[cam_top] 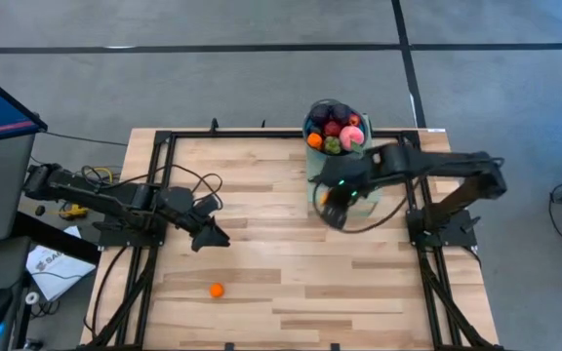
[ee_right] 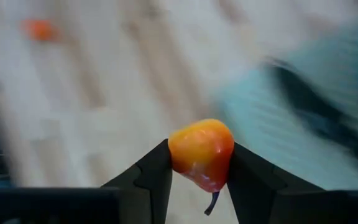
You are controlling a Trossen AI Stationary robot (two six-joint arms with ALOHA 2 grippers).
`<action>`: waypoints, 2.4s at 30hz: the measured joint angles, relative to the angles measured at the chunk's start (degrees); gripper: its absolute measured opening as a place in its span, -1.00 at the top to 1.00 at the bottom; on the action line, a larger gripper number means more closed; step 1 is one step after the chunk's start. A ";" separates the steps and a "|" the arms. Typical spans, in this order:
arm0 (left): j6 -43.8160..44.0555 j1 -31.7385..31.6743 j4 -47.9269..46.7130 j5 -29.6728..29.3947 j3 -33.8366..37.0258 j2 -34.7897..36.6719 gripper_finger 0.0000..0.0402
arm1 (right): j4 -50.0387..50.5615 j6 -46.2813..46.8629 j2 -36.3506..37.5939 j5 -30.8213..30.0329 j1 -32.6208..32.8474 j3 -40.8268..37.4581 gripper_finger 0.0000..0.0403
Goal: Pick & Place Fruit
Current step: Put the orange peach into the blue strainer bowl on the shelf, then put the orange tangerine into the blue strainer bowl on the shelf
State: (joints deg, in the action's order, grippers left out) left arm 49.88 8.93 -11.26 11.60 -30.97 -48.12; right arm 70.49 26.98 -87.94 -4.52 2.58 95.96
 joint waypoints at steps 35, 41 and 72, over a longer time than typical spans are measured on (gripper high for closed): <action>-1.44 -0.02 3.66 0.04 -0.01 0.02 0.26 | 12.08 -39.60 -7.26 -31.60 -14.83 1.40 -0.32; -1.42 0.00 3.98 0.04 -0.01 0.02 0.26 | 14.01 -39.56 -7.26 -31.53 -13.23 8.18 -0.32; -12.00 1.07 12.21 1.00 -2.00 0.00 0.26 | -16.89 32.08 1.88 -28.50 33.78 -11.83 -0.16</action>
State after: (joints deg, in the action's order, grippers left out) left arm 37.88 10.00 0.95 12.59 -32.97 -48.12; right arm 53.60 59.06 -86.06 -33.02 36.36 84.13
